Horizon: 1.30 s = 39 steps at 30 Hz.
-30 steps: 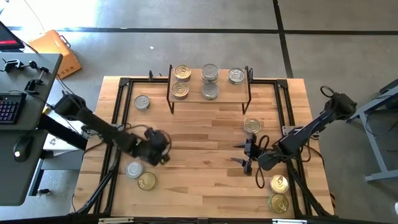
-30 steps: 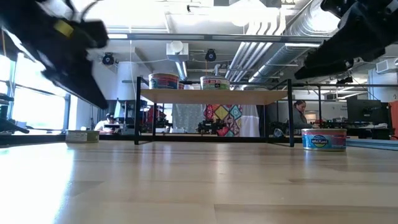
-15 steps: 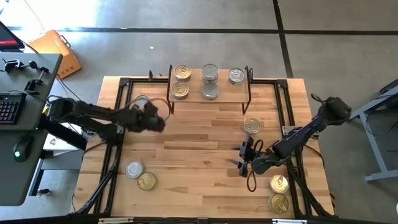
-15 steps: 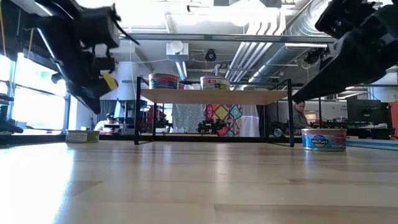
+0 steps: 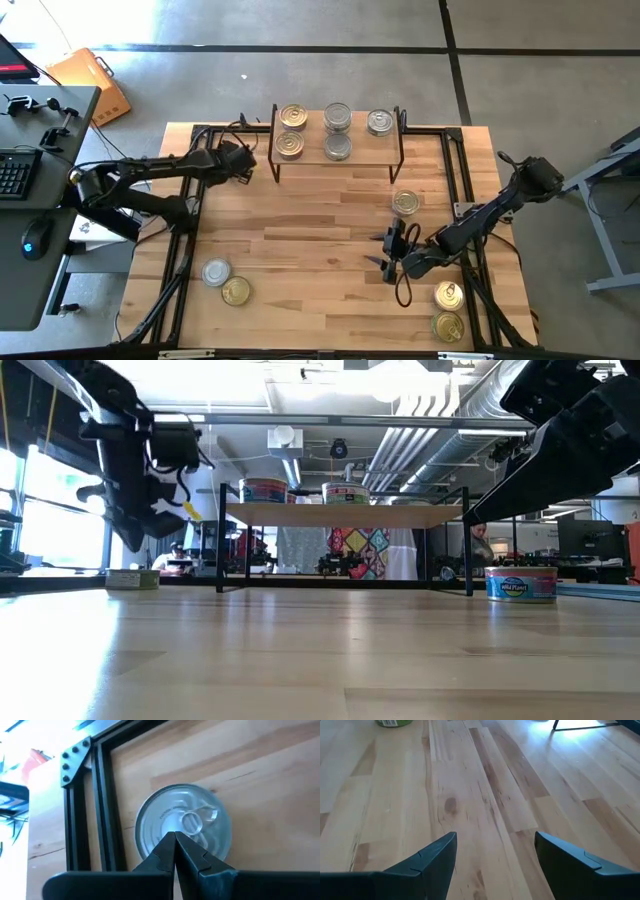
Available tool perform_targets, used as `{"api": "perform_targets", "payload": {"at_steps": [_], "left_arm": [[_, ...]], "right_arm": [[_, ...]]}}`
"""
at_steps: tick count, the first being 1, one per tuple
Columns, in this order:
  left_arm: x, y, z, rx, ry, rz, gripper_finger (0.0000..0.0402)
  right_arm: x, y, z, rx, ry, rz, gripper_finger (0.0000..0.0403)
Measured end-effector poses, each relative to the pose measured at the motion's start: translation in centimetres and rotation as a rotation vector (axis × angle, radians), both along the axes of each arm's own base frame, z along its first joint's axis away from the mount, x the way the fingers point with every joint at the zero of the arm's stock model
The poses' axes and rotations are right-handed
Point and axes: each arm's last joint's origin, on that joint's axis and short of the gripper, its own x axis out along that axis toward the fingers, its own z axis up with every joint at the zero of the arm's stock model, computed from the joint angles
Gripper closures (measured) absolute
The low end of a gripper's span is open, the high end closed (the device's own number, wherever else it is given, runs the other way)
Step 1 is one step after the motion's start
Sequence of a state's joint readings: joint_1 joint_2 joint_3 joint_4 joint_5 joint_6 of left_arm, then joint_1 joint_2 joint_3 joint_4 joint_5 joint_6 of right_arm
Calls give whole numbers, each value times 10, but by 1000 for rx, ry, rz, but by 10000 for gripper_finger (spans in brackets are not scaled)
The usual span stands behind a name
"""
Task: Stack canned seafood by type on shelf
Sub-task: Put the green tuna can aligned with the other green tuna can on the shelf
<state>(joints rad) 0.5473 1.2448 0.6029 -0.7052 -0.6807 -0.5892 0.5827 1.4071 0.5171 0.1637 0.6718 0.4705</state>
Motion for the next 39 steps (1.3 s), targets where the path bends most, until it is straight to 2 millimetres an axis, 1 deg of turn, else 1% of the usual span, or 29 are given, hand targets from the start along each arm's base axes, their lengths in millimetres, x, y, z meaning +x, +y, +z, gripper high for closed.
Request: {"api": "perform_targets", "payload": {"at_steps": [6,8,12,17,22,31,33,37,39], "left_arm": [[-15,8,-24,-66,-60,8,402],[-17,9,-28,-65,-86,14,402],[-18,3,-30,-148,-87,-7,402],[-11,-13,-31,-249,-120,-54,401],[-2,-38,-32,-291,-123,-106,401],[18,-97,-32,-335,-231,-255,401],[24,-112,-31,-371,-297,-325,401],[41,-146,-30,-540,-477,-542,401],[50,-160,-27,-555,-569,-673,401]], "right_arm": [[0,0,0,-1,1,2,144],[0,0,0,-2,2,3,144],[0,0,0,4,-3,2,144],[3,3,5,18,-47,27,144],[7,7,11,34,-90,121,144],[8,8,13,30,-104,147,144],[8,8,13,34,-102,154,144],[8,9,12,29,-95,178,144],[8,9,12,15,-94,186,144]]}}
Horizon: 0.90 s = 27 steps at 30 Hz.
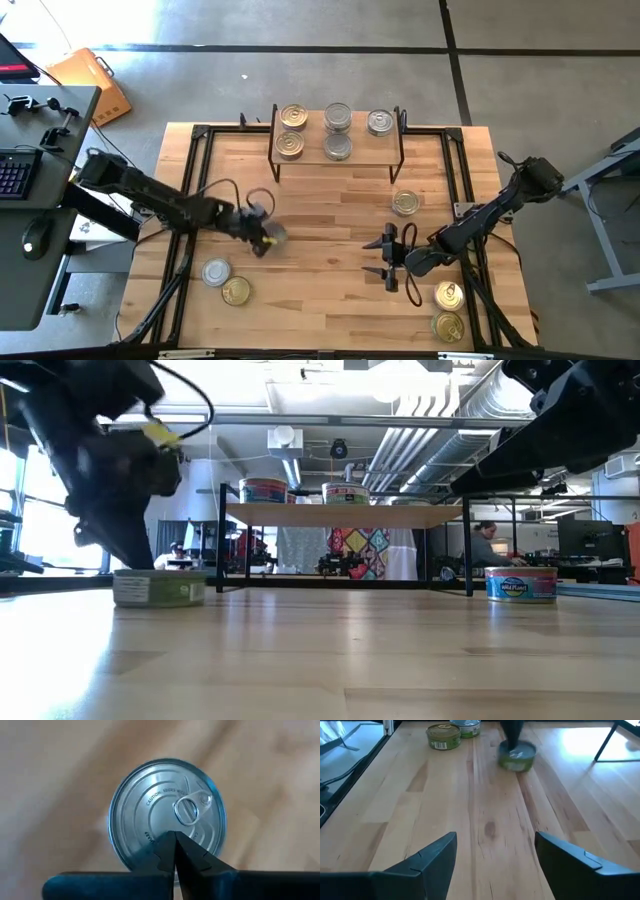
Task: Stack canned seafood by type on shelf
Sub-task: Put the green tuna can aligned with the other green tuna can on the shelf
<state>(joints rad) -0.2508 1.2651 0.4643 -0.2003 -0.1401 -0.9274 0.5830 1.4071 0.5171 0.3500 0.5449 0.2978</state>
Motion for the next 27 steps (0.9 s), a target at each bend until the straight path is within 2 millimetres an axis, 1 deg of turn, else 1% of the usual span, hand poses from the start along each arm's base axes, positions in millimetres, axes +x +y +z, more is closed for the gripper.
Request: {"api": "perform_targets", "payload": {"at_steps": [2,5,7,11,13,15,18,22,24,27], "left_arm": [[9,-13,1,9,-99,-93,401],[23,-25,-5,40,-201,-162,401],[32,-28,-17,69,-224,-169,401],[57,-33,-34,130,-276,-193,401],[72,-36,-35,177,-305,-239,401],[88,-39,-32,248,-343,-302,401],[115,-40,-18,397,-390,-385,401],[150,-45,27,549,-548,-417,401],[159,-52,43,600,-567,-463,401],[162,-66,59,619,-514,-573,401]], "right_arm": [[0,0,1,-13,-8,9,144],[2,1,3,-26,-33,23,144],[3,2,6,-27,-56,29,144],[4,2,8,-35,-76,42,144],[4,2,8,-35,-77,42,144],[4,3,7,-36,-78,43,144],[7,4,4,-78,-82,68,144],[14,9,-6,-132,-108,103,144],[18,10,-14,-128,-110,97,144],[23,8,-30,-94,-69,65,144]]}}
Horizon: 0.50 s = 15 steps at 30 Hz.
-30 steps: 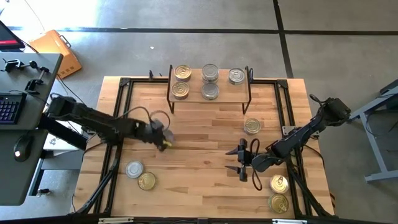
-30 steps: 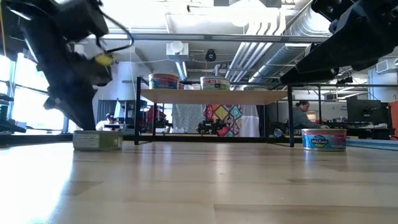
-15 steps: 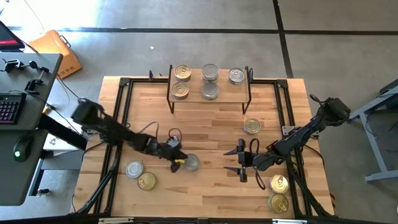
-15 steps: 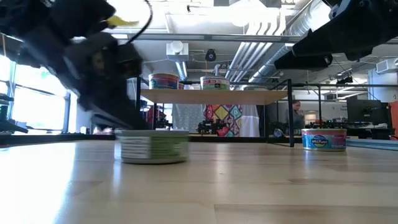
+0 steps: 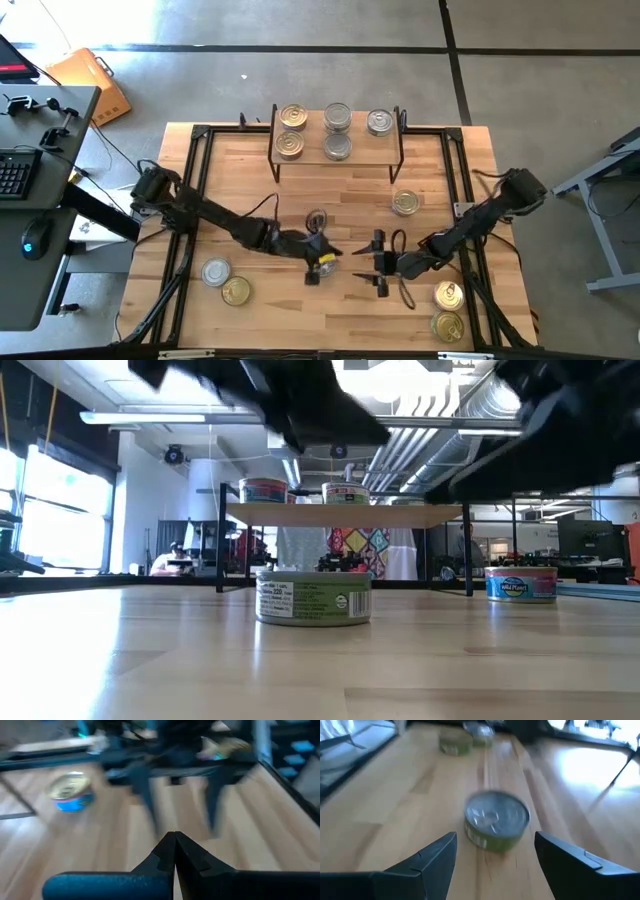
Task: Stack canned seafood by type on shelf
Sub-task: Put the green tuna can aligned with the other green tuna can on the shelf
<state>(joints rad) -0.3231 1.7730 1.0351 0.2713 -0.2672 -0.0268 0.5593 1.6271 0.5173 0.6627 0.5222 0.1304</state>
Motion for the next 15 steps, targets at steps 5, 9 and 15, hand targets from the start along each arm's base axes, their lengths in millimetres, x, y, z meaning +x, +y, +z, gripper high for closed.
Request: {"api": "perform_targets", "payload": {"at_steps": [5,9,15], "left_arm": [[-16,-21,-6,-26,295,-82,401],[-35,-33,-18,-119,502,-84,401],[-45,-41,-34,-200,510,-39,401]], "right_arm": [[11,-11,-27,67,104,-17,144],[33,-17,-40,58,156,38,144],[67,-24,-43,-33,190,63,144]]}}
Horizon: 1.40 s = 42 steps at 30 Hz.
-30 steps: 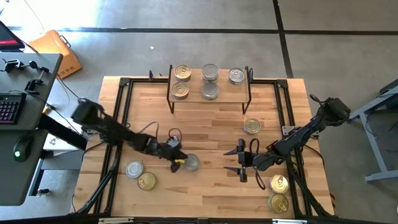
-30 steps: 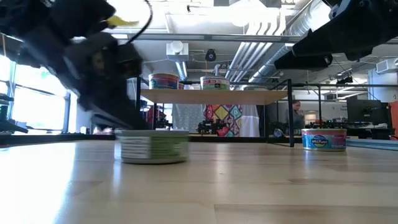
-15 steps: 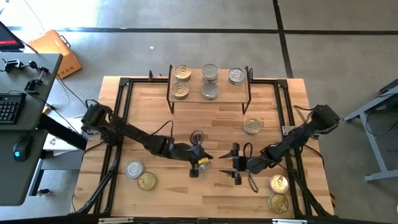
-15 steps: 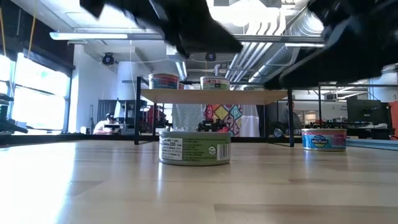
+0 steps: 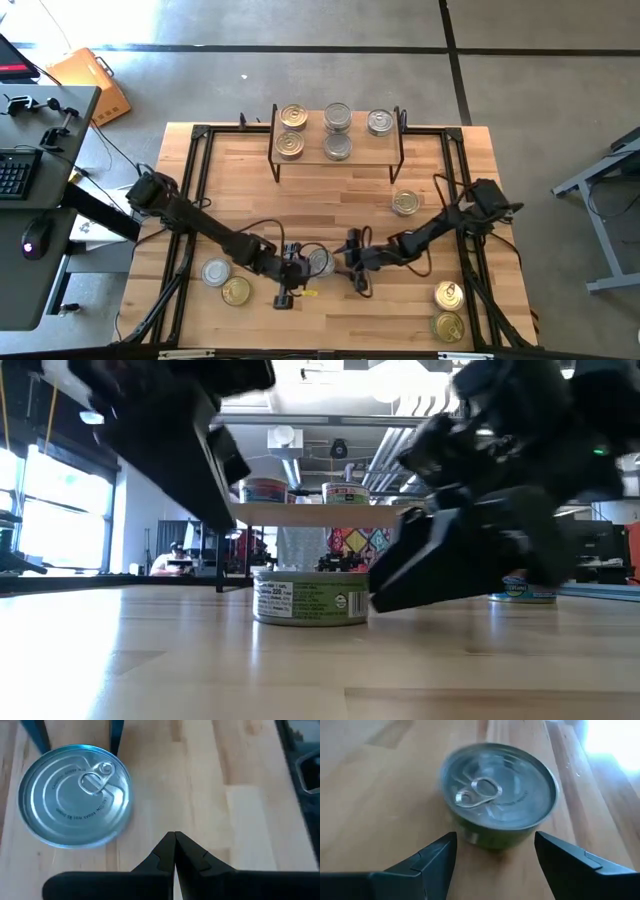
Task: Stack canned seafood by type on shelf
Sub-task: Put the green tuna can aligned with the other green tuna can on the shelf
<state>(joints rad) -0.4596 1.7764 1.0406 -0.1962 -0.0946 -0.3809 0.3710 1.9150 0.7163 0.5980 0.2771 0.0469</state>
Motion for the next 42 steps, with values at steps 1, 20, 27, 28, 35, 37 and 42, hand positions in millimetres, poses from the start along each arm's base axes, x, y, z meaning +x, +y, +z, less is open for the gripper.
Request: {"api": "perform_targets", "payload": {"at_steps": [1,20,27,28,35,37,42], "left_arm": [[-1,1,-4,2,-10,12,401],[-25,40,-15,343,99,304,401],[-13,34,-11,302,-23,258,401],[-10,32,-9,297,-53,244,401],[0,36,-3,308,-143,220,401],[1,39,-3,311,-142,227,401],[2,41,-3,319,-142,228,401]], "right_arm": [[4,-1,1,-5,19,-8,144],[4,58,24,94,159,250,144],[-2,76,35,-3,45,279,144],[-2,77,36,-52,12,272,144],[6,60,35,-289,-10,221,161],[9,52,32,-304,16,216,184],[16,36,22,-271,86,246,268]]}}
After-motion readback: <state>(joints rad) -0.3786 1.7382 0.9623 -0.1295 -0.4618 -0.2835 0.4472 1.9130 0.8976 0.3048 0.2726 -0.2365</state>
